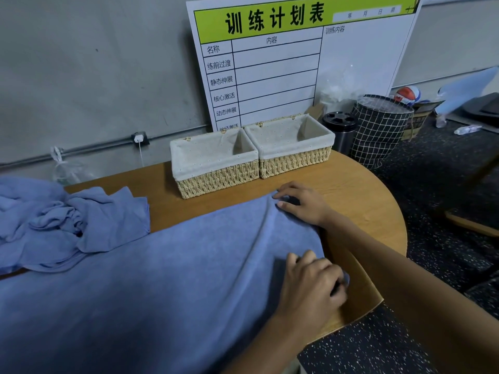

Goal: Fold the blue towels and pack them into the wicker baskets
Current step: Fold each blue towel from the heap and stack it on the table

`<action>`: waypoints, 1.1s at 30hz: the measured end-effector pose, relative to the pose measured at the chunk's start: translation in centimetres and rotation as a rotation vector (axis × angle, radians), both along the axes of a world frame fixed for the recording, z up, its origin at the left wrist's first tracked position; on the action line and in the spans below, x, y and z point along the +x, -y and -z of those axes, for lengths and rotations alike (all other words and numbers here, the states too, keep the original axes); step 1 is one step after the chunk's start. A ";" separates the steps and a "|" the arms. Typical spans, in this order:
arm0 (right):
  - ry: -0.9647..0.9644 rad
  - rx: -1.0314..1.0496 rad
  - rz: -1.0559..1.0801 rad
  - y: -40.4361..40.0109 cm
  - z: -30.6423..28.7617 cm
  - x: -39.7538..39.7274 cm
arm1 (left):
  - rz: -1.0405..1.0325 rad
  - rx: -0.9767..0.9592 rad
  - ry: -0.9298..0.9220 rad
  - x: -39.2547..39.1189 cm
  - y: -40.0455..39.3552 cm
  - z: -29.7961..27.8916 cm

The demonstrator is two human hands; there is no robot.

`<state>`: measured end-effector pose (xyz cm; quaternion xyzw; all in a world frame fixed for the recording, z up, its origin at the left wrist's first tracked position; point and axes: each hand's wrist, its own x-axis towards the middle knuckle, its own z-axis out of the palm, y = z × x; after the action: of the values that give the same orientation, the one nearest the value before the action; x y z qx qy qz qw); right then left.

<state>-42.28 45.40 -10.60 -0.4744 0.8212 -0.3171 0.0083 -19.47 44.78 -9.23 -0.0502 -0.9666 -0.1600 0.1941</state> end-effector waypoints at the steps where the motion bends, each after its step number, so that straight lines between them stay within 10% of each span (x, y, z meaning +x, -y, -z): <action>1: 0.011 0.002 -0.002 0.0 0.0 -0.1 | -0.014 -0.015 -0.008 0.1 0.0 0.1; 7: 0.138 -0.024 -0.002 0.0 -0.2 -0.2 | -0.047 0.049 -0.027 -0.1 0.3 -0.2; 15: 0.252 -0.005 -0.049 -0.5 -0.9 -0.6 | 0.209 0.863 0.128 -0.1 0.7 -1.7; 21: -0.023 0.031 -0.034 -0.6 0.3 -0.2 | -0.081 -0.067 0.211 -0.2 4.4 1.0; 29: -0.312 0.226 0.057 -1.6 -0.4 0.4 | -0.227 -0.028 0.138 0.7 8.5 -0.2; 33: -0.417 0.158 0.210 -0.3 -1.7 3.4 | -0.429 -0.111 0.419 3.5 13.2 0.7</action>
<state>-38.91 45.66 -8.88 -0.4395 0.8722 -0.1459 -0.1573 -16.00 31.55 -9.96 0.1788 -0.9813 -0.0692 0.0168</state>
